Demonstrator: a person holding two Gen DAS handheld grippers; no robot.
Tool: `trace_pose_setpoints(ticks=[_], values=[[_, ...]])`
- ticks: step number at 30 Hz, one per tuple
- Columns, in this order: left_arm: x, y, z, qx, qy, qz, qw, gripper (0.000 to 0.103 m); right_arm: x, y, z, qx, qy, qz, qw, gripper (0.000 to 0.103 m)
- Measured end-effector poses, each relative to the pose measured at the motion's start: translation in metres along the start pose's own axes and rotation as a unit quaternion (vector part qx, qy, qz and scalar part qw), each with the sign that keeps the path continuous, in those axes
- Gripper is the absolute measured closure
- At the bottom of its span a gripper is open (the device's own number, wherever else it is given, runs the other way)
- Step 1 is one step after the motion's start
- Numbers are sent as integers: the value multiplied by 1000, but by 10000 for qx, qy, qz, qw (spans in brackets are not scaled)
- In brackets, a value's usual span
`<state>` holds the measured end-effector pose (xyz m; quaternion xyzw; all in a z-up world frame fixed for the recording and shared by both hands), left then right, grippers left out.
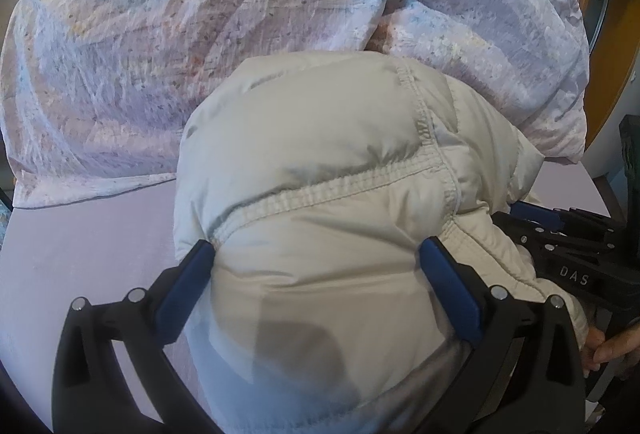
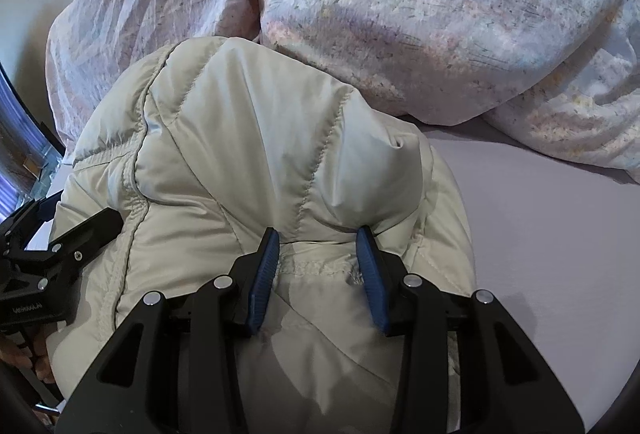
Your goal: Fold large clothes
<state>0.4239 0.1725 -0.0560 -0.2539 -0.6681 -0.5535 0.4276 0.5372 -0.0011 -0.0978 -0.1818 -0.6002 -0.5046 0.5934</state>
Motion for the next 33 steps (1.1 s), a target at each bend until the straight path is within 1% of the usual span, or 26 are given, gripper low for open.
trace_pose_setpoints(ticks=[2, 4, 6, 7, 9, 11, 13, 16, 17, 18, 20, 24, 28, 30, 33], values=[[9, -1, 1, 60, -2, 16, 10000, 2, 10, -3, 3, -60, -84, -15, 9999, 57], [18, -4, 4, 140, -54, 15, 9999, 2, 23, -8, 5, -82, -151, -85, 9998, 50], [28, -10, 5, 149, -60, -40, 9999, 2, 36, -15, 7, -102, -273, -158, 9995, 32], [35, -13, 7, 134, -26, -78, 9999, 2, 42, -20, 7, -140, -288, -184, 9993, 30], [47, -21, 9, 135, -19, -148, 9998, 2, 49, -29, 6, -182, -256, -200, 9993, 31], [56, -28, 11, 155, -6, -178, 9997, 2, 42, -38, 7, -164, -378, 52, 9991, 31], [64, -33, 12, 162, -20, -188, 9997, 2, 49, -41, 2, -273, -436, -54, 9987, 31], [85, -45, 14, 149, -55, -329, 9993, 2, 72, -49, 4, -395, -424, -273, 9979, 30], [93, -49, 15, 138, -53, -377, 9992, 2, 82, -53, 7, -364, -432, -309, 9979, 27], [98, -53, 15, 131, -46, -402, 9991, 2, 89, -57, 10, -339, -439, -344, 9979, 17], [111, -64, 15, 152, -62, -428, 9989, 2, 102, -64, 9, -312, -413, -407, 9978, 9], [129, -84, 15, 231, -79, -345, 9991, 2, 128, -90, 16, -345, -394, -439, 9977, 4], [148, -105, 11, 272, -143, -316, 9990, 2, 138, -108, 17, -395, -388, -438, 9975, 1], [158, -115, 8, 266, -164, -304, 9990, 2, 140, -116, 18, -367, -281, -326, 9984, 1], [169, -127, 3, 277, -230, -290, 9989, 2, 143, -132, 24, -299, -397, -75, 9987, 1]])
Point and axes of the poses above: each gripper's, at about its wrist camera, not at the fingertips, and x roughly against the way its jaws point, z to its left, y to its top, the point moved 3 cm from there along -x, roughly the way its jaws point, and after that the axes turned 8 degrees about z, right-handed, at the moved point
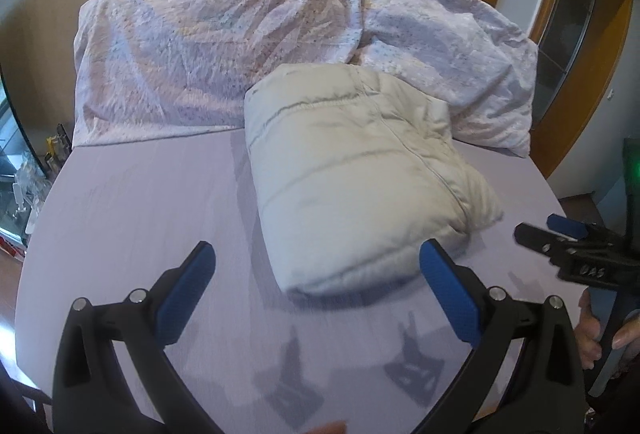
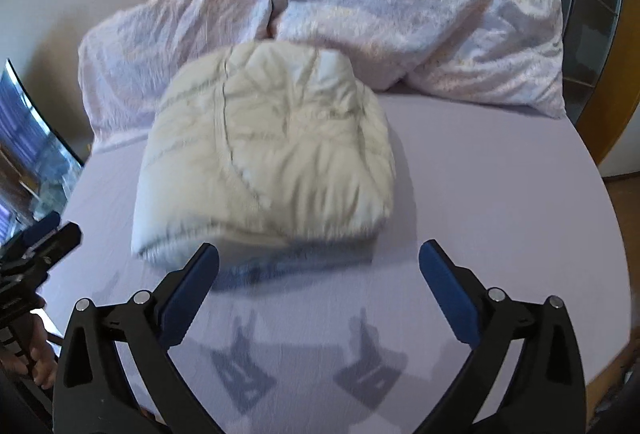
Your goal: Fold large clothes
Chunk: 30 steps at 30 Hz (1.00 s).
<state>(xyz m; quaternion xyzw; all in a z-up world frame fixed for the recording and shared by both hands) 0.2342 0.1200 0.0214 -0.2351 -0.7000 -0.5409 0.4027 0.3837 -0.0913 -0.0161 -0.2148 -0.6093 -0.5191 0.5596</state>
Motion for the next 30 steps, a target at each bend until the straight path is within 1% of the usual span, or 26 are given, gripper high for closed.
trace_pose_setpoints(ticks=[6, 10, 15, 21, 30], values=[[14, -23, -7, -77, 1, 95, 9999, 2, 11, -27, 14, 201, 151, 119, 9996, 1], [15, -37, -7, -4, -32, 248, 9997, 2, 12, -38, 20, 222, 234, 244, 9992, 1], [15, -50, -10, -28, -107, 375, 9992, 2, 12, -49, 23, 209, 221, 348, 9989, 1], [13, -57, -16, -51, -155, 426, 9990, 2, 11, -55, 22, 149, 178, 339, 9992, 1], [9, -58, -20, -23, -190, 440, 9988, 2, 8, -56, 21, 7, 219, 303, 9993, 1]])
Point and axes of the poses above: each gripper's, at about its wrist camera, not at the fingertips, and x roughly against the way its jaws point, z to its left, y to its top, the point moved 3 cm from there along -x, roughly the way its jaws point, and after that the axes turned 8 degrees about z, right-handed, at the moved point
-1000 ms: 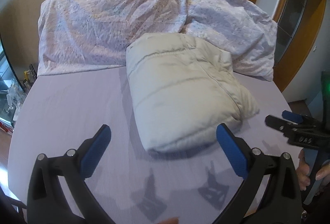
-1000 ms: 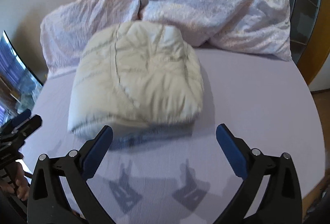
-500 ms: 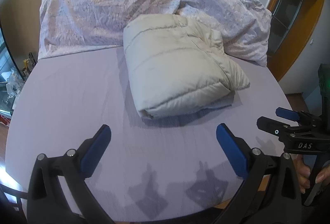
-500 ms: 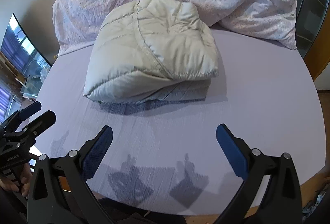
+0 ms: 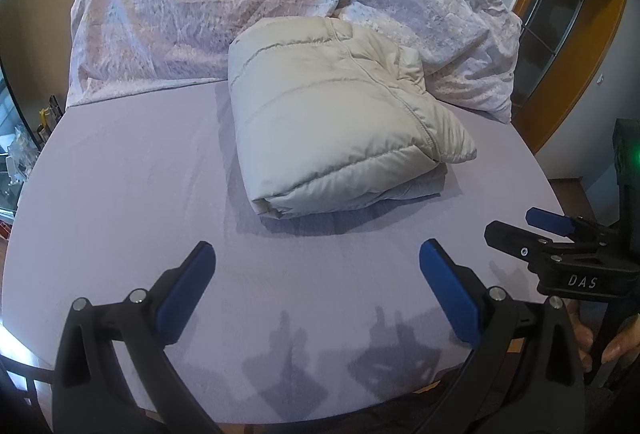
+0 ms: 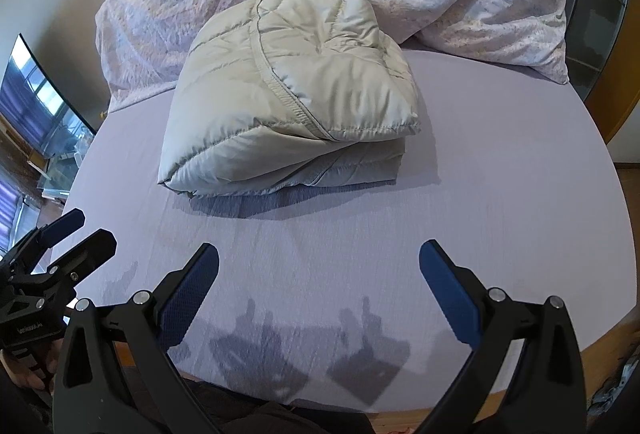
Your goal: Fold large clothes
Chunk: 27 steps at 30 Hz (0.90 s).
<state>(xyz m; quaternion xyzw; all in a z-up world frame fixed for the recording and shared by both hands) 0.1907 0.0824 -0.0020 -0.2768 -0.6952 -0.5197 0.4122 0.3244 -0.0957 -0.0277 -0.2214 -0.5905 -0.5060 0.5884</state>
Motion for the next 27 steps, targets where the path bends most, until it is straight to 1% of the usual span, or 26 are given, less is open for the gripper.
trace_pose_setpoints(ticks=[27], values=[[-9, 0, 1, 201, -157, 79, 9996, 2, -6, -3, 0, -48, 81, 82, 9999, 1]])
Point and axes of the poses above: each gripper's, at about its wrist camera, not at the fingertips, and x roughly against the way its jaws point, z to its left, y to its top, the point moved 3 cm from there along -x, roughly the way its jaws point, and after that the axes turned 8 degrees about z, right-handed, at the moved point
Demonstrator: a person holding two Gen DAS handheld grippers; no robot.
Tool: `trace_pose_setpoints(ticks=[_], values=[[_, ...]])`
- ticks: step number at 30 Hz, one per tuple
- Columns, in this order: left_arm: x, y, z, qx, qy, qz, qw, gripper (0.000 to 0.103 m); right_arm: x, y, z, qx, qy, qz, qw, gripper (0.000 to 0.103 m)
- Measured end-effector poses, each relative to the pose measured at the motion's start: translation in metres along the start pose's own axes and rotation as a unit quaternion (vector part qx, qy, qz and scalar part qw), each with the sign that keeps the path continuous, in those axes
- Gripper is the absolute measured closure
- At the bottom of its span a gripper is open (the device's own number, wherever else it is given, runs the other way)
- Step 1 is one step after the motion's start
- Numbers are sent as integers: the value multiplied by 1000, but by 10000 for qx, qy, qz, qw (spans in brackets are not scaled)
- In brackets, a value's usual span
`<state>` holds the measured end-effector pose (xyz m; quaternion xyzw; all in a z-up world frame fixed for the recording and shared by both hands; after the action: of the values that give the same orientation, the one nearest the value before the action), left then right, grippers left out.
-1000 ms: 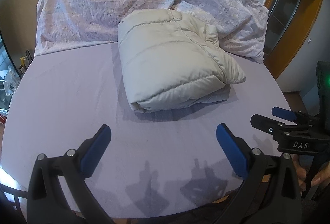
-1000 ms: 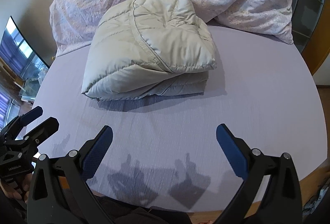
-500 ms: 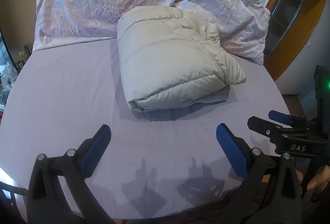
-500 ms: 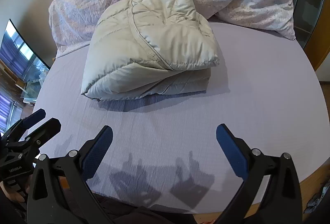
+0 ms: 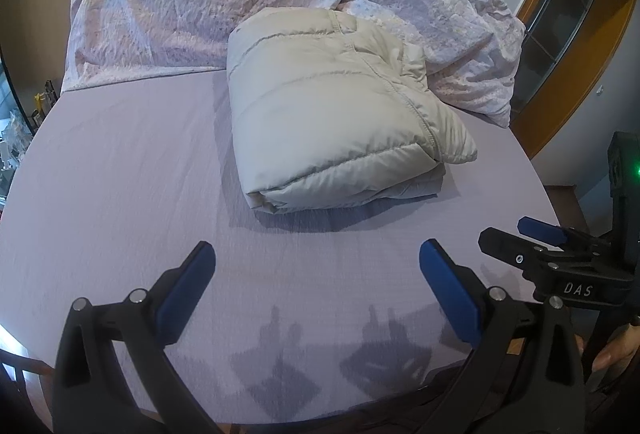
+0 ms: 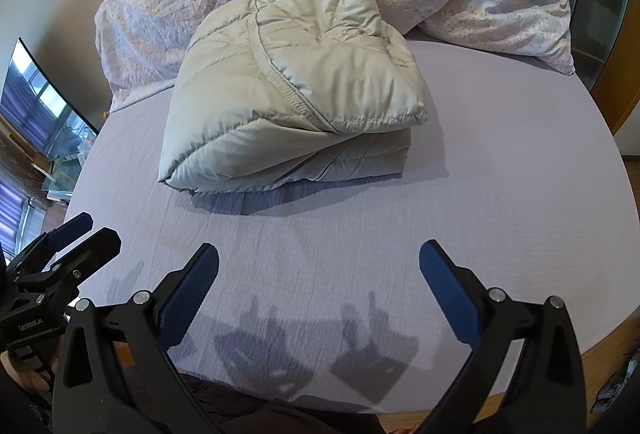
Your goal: Fold large clothes
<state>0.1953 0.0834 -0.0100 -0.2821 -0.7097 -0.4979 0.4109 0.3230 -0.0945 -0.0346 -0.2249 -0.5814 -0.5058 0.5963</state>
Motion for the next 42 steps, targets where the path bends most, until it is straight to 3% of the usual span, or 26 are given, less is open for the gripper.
trace_pose_setpoints(ticks=[42], values=[[1, -1, 4, 102, 10, 2, 9999, 2, 0, -1, 1, 2, 14, 11, 10000, 1]])
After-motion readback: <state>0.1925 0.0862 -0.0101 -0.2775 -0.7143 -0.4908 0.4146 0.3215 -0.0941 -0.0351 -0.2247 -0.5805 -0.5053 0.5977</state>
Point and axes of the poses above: each gripper's, at about its wrist camera, not at the fingertips, and x roughly against the way its jaws point, z to its left, y to its top, the point moved 3 cm from there along -x, roughly the way its jaws point, and after that the axes turned 8 degrees about z, right-handed, at the moved point
